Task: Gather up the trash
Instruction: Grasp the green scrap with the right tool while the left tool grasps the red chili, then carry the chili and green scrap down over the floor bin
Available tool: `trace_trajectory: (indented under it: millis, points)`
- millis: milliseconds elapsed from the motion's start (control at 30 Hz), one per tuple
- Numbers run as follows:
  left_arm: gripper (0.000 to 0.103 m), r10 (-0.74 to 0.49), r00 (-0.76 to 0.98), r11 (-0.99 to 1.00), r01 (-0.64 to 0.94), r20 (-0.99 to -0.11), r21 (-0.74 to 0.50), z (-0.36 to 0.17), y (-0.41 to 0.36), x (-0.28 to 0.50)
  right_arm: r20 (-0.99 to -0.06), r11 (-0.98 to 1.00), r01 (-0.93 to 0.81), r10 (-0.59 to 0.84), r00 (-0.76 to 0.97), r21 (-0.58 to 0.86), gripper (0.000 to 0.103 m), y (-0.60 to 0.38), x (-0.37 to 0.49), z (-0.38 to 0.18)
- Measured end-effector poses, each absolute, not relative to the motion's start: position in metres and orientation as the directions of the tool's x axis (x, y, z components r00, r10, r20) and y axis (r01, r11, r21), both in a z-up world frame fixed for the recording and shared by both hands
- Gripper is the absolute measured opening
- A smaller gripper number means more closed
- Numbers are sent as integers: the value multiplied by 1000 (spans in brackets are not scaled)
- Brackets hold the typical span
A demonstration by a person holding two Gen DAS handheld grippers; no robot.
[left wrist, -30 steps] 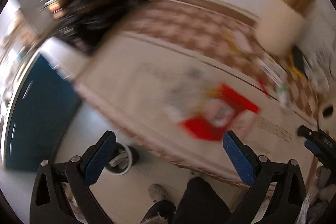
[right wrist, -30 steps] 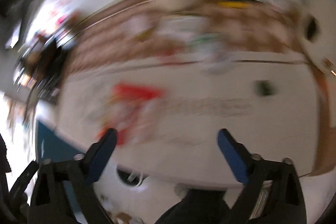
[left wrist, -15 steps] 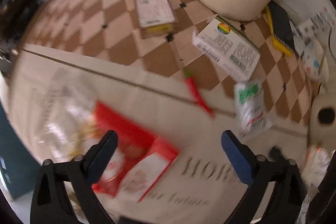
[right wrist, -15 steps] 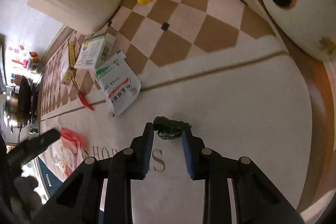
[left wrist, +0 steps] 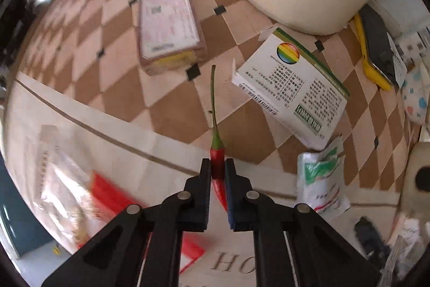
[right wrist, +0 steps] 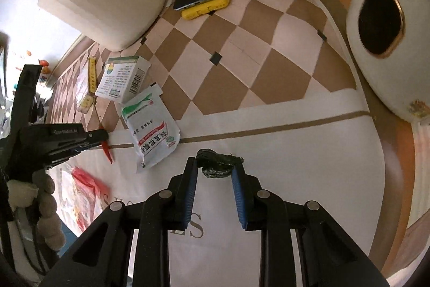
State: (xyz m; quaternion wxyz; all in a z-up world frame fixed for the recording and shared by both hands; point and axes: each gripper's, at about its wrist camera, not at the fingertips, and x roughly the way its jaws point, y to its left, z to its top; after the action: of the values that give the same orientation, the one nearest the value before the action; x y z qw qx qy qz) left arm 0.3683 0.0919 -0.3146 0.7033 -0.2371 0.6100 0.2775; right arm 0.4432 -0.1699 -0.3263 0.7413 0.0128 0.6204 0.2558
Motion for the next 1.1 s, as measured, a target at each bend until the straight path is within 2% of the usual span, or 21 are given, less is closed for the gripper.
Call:
trace_trajectory:
  millis: [233, 500, 700, 900, 1100]
  points:
    - [7, 283, 172, 776, -620, -944, 120, -259, 69, 322, -896, 826, -480, 414, 158, 297, 27, -143, 430, -297]
    - [7, 369, 252, 734, -669, -895, 114, -195, 90, 233, -859, 734, -601, 490, 147, 316, 27, -98, 389, -256]
    - [7, 438, 255, 633, -768, -862, 95, -171, 126, 127, -834, 642, -691, 542, 102, 333, 27, -46, 319, -232]
    - [7, 450, 194, 487, -871, -872, 58, -185, 148, -3, -832, 512, -788, 555, 0, 342, 27, 14, 214, -224]
    - [7, 368, 111, 314, -949, -923, 11, -244, 172, -140, -863, 400, -844, 486, -137, 358, 27, 72, 90, -260]
